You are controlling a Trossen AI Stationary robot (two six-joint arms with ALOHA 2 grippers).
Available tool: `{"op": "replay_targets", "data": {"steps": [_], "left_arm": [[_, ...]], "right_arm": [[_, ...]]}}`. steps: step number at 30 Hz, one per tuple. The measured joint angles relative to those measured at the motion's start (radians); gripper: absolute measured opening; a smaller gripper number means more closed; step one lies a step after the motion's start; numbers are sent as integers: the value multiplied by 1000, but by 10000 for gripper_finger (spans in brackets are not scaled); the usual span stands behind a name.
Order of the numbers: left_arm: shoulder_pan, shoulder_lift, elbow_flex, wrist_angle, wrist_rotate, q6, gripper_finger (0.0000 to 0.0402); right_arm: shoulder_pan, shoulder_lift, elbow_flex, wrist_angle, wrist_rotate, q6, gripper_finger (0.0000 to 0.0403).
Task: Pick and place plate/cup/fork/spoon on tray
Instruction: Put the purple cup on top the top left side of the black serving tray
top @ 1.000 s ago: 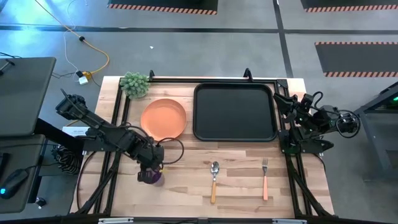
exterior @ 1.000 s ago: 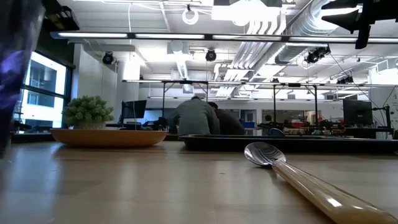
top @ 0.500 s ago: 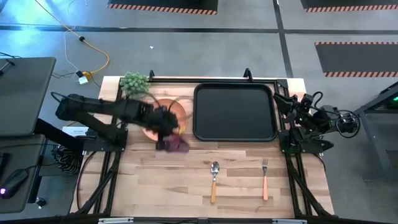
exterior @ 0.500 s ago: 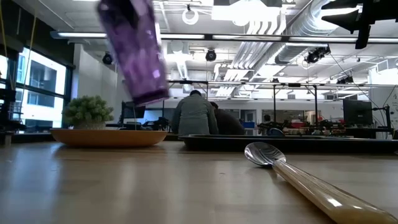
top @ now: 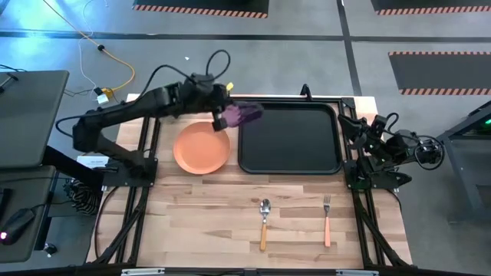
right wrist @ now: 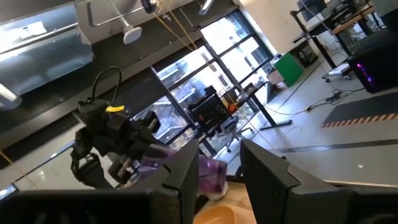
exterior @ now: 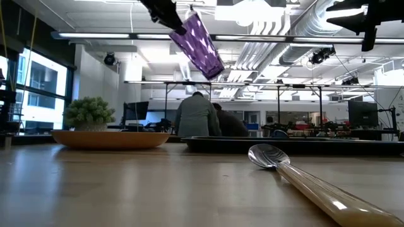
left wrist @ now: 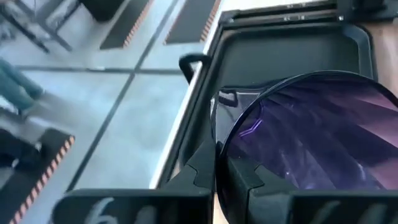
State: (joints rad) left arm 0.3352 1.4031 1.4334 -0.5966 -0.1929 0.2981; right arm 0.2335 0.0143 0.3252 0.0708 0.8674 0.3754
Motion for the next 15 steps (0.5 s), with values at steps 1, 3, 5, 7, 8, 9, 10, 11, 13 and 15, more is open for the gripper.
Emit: {"op": "replay_targets", "data": {"steps": [1,3,5,7,8,9,10,11,13,15], "left_arm": [[14,8,0,26,21,17,1],[38,33,19,44,43,39,1],[54,73,51,36,46,68,1],[73,115,85,26,53,95,1],[84,135,106,21,63,104,1],[95,153,131,12,76,107,1],[110,174,157,1,89,107,1],[125,194,182,-18,102,107,1],[154,240,225,-57,129,109,1],[180,291,268,-84,156,116,1]], "right_arm": [[0,0,0,0,4,5,110],[0,0,0,0,11,9,110],[0,0,0,-2,16,10,110],[0,0,0,-5,22,10,110],[0,0,0,-7,22,11,110],[0,0,0,-9,22,13,110],[0,0,0,-12,22,19,110],[0,0,0,-18,23,30,110],[0,0,0,-36,22,52,110],[0,0,0,-54,22,68,110]]}}
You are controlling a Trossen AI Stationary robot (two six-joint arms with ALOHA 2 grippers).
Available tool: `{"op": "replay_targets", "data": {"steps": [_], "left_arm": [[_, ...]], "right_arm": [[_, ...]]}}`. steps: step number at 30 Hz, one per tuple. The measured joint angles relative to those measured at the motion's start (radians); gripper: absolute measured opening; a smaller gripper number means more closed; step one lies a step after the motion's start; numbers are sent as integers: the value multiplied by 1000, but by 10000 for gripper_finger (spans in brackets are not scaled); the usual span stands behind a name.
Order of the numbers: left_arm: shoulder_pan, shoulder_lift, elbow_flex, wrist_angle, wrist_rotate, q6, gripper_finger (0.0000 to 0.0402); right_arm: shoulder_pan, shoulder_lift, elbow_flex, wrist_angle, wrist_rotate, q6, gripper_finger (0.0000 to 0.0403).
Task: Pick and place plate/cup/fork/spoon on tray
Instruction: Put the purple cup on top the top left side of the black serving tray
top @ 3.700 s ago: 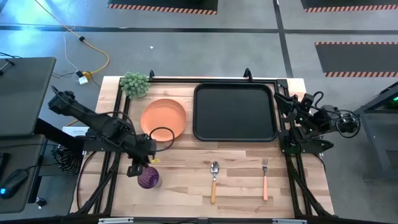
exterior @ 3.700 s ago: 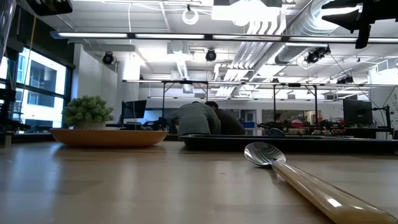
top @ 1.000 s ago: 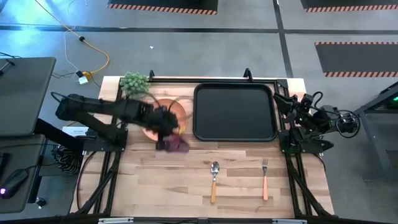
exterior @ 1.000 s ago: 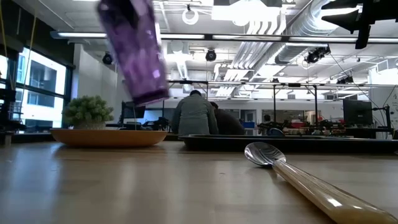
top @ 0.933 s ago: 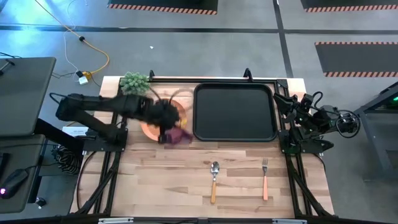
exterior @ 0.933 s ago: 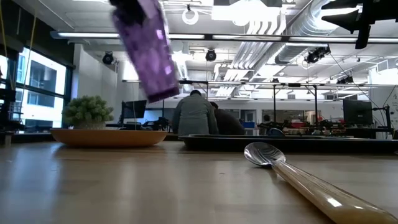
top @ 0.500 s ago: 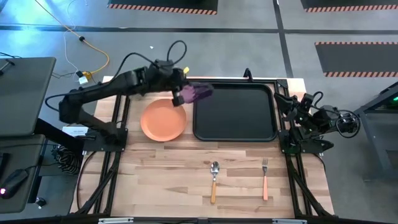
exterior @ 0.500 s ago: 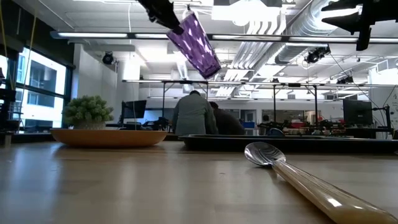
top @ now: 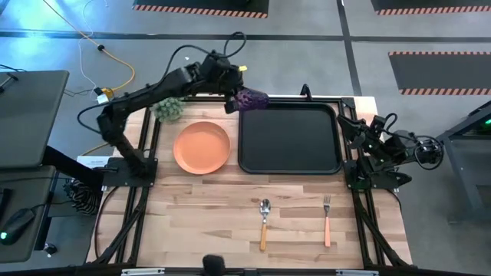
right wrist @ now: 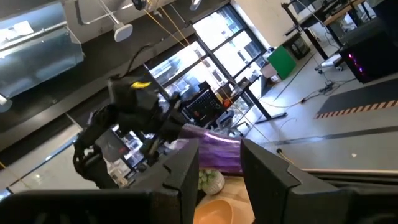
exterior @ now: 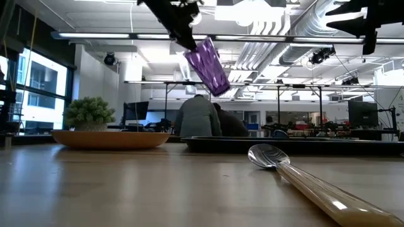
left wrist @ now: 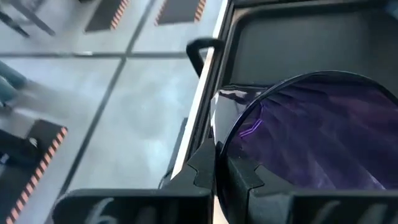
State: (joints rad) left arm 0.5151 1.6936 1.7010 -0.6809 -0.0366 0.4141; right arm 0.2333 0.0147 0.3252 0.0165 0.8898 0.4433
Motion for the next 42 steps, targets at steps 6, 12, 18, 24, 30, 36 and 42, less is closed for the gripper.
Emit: {"op": "replay_targets", "data": {"steps": [6,12,18,24,30,36,42], "left_arm": [[49,155,128,-131,52,-10,1],[55,258,233,-244,67,-45,1],[42,333,254,-264,115,-45,2],[41,359,256,-285,104,-24,3],[53,359,256,-288,77,15,4],[54,359,256,-284,90,50,4],[54,362,256,-301,90,51,5]], "right_arm": [[0,0,0,-29,1,2,110],[0,0,0,-28,4,3,110],[0,0,0,-28,5,5,110],[0,0,0,-28,4,5,110],[0,0,0,-28,5,5,110],[0,0,0,-28,5,5,110],[0,0,0,-28,5,5,110]]}}
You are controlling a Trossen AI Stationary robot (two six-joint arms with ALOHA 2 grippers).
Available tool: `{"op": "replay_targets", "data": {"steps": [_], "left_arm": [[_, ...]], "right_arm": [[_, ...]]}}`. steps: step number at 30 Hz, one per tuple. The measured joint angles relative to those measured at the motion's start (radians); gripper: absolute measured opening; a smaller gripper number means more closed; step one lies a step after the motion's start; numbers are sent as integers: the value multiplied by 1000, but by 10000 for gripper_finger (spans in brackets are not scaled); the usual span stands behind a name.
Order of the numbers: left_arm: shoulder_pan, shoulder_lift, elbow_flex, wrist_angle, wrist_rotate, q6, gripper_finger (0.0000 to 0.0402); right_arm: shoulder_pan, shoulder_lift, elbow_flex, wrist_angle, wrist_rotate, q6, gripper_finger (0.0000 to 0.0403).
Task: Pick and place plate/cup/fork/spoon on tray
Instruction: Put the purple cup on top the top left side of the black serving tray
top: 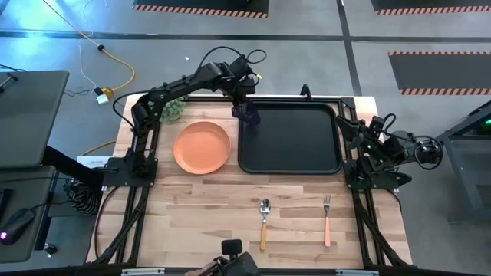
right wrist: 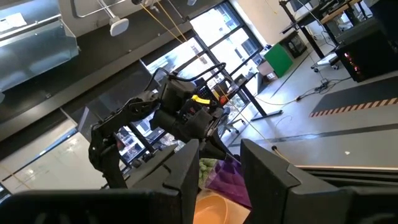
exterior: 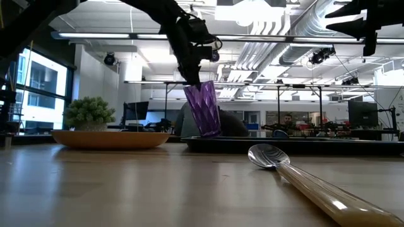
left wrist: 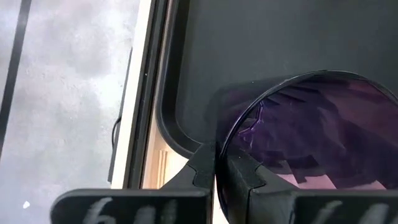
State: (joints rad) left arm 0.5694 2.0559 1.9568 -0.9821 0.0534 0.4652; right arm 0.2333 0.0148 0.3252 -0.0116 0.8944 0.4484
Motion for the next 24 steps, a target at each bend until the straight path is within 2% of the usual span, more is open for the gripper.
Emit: {"op": "replay_targets", "data": {"steps": [18,24], "left_arm": [[-9,26,0,0,11,-1,5],[-16,26,0,3,11,8,16]], "right_arm": [[0,0,0,0,-33,0,110],[0,0,0,0,-34,0,110]]}}
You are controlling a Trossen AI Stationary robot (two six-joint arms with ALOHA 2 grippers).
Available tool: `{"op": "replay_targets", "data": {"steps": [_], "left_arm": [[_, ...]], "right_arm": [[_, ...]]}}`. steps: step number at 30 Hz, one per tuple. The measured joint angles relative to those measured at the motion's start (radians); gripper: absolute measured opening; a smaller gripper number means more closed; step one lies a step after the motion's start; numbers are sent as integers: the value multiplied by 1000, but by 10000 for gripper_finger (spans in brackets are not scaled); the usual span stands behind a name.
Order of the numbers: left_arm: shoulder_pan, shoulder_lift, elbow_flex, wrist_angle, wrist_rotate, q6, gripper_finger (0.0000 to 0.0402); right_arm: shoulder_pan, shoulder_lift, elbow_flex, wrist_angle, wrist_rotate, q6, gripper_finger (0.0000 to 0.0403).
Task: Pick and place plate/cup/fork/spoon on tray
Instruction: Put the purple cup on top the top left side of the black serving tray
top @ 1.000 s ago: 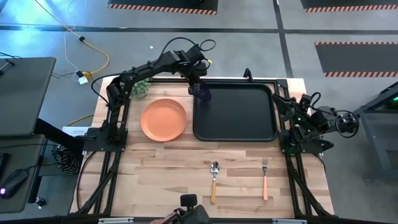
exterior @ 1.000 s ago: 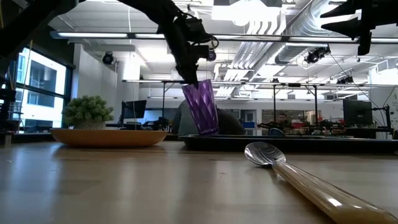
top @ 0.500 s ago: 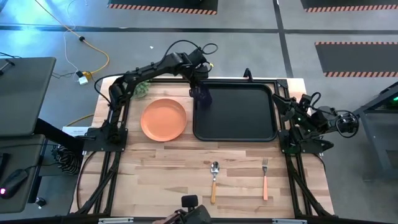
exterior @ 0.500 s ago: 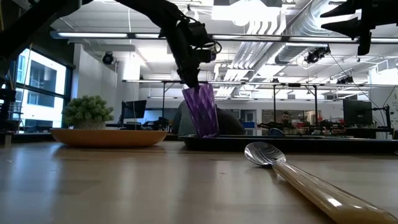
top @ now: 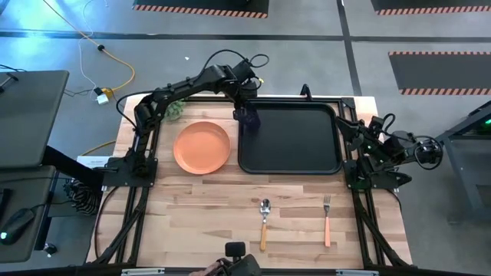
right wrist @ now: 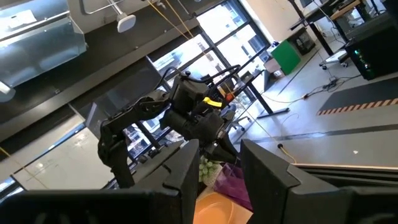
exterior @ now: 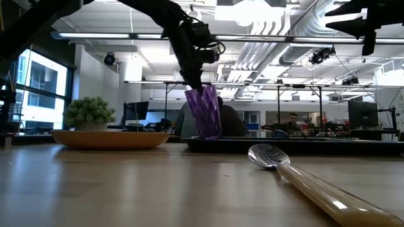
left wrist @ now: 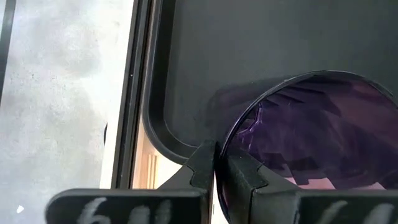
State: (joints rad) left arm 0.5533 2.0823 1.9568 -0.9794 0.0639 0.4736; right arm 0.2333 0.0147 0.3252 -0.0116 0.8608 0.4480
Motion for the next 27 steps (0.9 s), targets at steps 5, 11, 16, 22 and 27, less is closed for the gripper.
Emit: {"op": "replay_targets", "data": {"steps": [5,11,16,22,27], "left_arm": [[-3,0,0,7,0,0,22],[-7,0,0,14,-10,0,23],[-7,0,0,43,-32,2,24],[-7,0,0,63,-24,2,24],[-10,0,-1,62,-24,26,24]], "right_arm": [[0,0,0,0,0,0,110],[0,0,0,0,0,0,110],[0,0,0,0,0,0,110],[0,0,0,0,0,0,110],[0,0,0,0,0,0,110]]}}
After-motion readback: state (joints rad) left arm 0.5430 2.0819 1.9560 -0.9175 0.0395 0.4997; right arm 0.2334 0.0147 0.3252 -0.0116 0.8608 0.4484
